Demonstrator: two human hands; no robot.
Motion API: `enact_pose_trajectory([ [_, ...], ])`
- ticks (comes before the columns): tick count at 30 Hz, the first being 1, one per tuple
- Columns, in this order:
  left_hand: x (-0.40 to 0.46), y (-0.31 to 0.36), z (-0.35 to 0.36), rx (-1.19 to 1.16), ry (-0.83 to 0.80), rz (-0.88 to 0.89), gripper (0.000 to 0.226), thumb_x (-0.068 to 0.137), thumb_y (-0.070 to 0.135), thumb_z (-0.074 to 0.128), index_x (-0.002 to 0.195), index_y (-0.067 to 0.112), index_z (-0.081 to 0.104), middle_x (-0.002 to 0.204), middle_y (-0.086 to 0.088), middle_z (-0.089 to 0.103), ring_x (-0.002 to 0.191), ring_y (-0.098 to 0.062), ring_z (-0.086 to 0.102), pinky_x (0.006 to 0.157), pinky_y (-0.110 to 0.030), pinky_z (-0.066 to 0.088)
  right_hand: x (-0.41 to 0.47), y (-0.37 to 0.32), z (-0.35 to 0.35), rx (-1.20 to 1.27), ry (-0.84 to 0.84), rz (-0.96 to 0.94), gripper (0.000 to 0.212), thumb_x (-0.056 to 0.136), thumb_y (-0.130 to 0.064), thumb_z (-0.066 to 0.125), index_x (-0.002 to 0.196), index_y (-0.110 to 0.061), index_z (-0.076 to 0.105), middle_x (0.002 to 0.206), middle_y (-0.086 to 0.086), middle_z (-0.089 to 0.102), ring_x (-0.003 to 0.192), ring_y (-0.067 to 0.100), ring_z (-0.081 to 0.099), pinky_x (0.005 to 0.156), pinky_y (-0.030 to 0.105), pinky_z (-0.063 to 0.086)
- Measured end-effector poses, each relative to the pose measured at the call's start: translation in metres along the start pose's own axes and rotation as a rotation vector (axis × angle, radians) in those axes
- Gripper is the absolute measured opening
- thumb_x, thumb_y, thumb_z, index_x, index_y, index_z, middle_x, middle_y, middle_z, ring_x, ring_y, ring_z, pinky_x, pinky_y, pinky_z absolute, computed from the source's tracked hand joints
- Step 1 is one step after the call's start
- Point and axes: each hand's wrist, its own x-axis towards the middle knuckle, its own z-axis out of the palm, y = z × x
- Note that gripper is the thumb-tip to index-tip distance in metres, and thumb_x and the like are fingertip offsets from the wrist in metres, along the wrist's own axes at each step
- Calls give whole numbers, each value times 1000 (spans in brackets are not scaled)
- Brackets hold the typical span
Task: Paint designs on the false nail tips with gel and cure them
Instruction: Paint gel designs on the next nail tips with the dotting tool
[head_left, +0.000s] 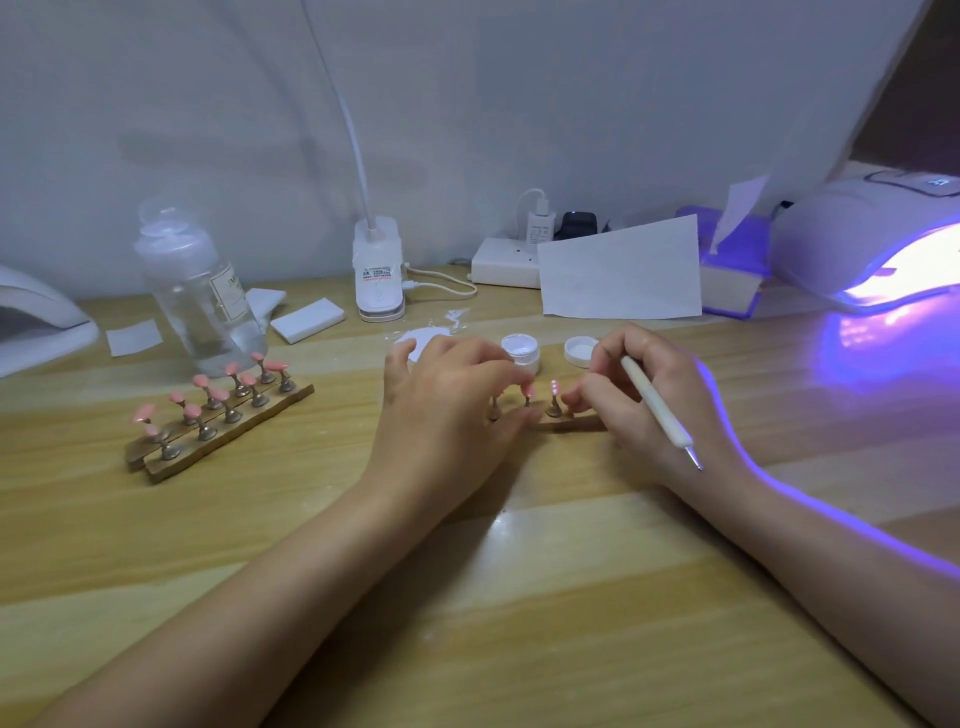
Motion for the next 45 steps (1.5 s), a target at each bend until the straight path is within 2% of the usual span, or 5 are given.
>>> enact_pose_trajectory([
  [10,-12,10,-3,-311,59,244,4,80,9,58,78,10,62,84,6,65,80,-16,62,69,-27,48,-1,-2,-2,53,-44,1,20,77,-7,60,69,-25,55,69,6,69,71,18,67,66,24,49],
  [15,-20,9,3,-670,-148,22,18,79,-2,65,76,15,64,73,9,64,67,-5,63,56,-7,42,1,-2,-1,185,-21,15,8,89,-19,57,85,-23,63,63,-10,69,55,-3,59,54,10,46],
  [23,-19,6,3,-675,-166,0,12,76,-1,69,77,9,73,70,17,68,67,10,60,68,-9,44,15,-11,-4,288,82,120,56,95,-51,28,69,-30,72,36,-8,42,38,0,39,45,3,32],
  [29,-17,7,3,-601,-110,39,8,78,2,69,81,7,75,56,12,60,49,11,44,57,-3,32,52,-26,-5,112,19,-18,24,90,-37,54,69,-28,60,49,-22,59,49,-9,52,52,8,42],
  [45,-17,2,6,-573,-156,24,8,84,12,66,81,9,73,46,25,48,45,9,38,50,-5,25,88,-11,38,-246,-97,10,35,70,-10,61,43,-17,39,35,-8,39,44,6,38,37,11,26],
])
